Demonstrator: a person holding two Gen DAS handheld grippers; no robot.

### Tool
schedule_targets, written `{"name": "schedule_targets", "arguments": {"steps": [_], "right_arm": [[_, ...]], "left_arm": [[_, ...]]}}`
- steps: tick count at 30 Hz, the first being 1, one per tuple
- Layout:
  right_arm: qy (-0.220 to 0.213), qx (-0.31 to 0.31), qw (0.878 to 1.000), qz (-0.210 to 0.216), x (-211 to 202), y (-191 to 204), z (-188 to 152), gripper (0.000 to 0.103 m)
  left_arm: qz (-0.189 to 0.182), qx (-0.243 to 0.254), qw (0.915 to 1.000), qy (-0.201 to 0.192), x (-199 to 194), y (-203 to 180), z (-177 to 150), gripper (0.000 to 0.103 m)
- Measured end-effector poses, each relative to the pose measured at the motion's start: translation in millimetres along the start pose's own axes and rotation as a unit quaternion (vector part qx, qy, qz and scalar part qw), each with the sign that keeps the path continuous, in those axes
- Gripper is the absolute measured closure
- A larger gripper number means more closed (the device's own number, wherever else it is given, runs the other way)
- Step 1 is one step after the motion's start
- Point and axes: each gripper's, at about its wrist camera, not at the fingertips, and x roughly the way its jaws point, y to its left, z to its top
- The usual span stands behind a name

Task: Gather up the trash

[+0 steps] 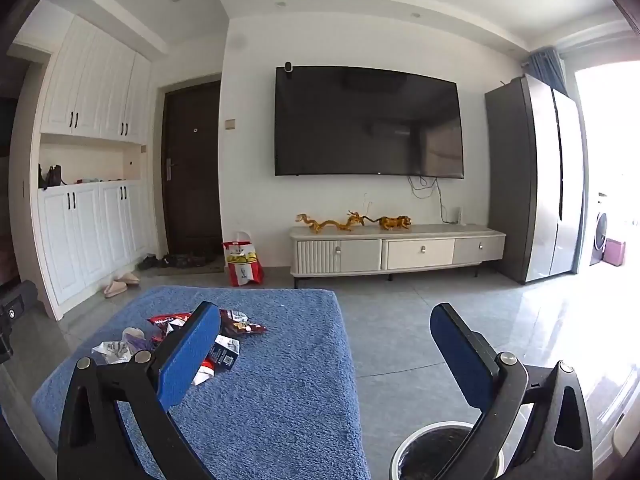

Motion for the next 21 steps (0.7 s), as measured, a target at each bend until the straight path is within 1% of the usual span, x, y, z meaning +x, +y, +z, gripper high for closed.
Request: {"name": "schedule_targets", "arguments": {"steps": [3,4,6,11,12,14,18,21], "right_arm": [[-0.004,-0.003,1.000,0.000,-0.4,2.7,0.1,0.000],[-0.004,0.015,1.000,-0.001,-0.1,-6.4,0.6,0.000],[-0.006,0.013,1.000,-0.003,-2.5,-6.3,0.9,0.000],[-0.003,0.006,1.000,-0.003,-2.8,-9.6,6.2,0.000],[-0.004,0.006,1.000,-0.005,-1.7,-9.7,2.9,0.000],[-0.006,0.005,1.000,-0.006,-5.9,-12.7,5.3,0.000],[-0.015,0.006,1.000,-0.012,-11.4,-15.5,9.6,0.000],[-0.020,0.012,1.000,-0.009,-12.2,-16.3,10.7,0.000]], "left_arm": [[-0.002,-0.004,1.0000,0.001,-0.6,-1.4,-1.6,0.000],[-0.004,-0.006,1.0000,0.000,-0.4,-2.0,-2.3,0.000],[-0.006,-0.013,0.9999,-0.006,-6.8,0.0,-1.0,0.000],[0.004,-0.021,0.9996,-0.018,-9.0,0.6,-3.2,0.000],[0.006,-0.021,0.9996,-0.019,-10.2,0.4,-2.9,0.000],[0.004,-0.023,0.9996,-0.019,-9.8,1.6,-2.9,0.000],[0.004,-0.024,0.9995,-0.021,-10.5,1.8,-2.1,0.000],[-0.001,-0.017,0.9997,-0.018,-11.4,-0.5,-1.5,0.000]]}}
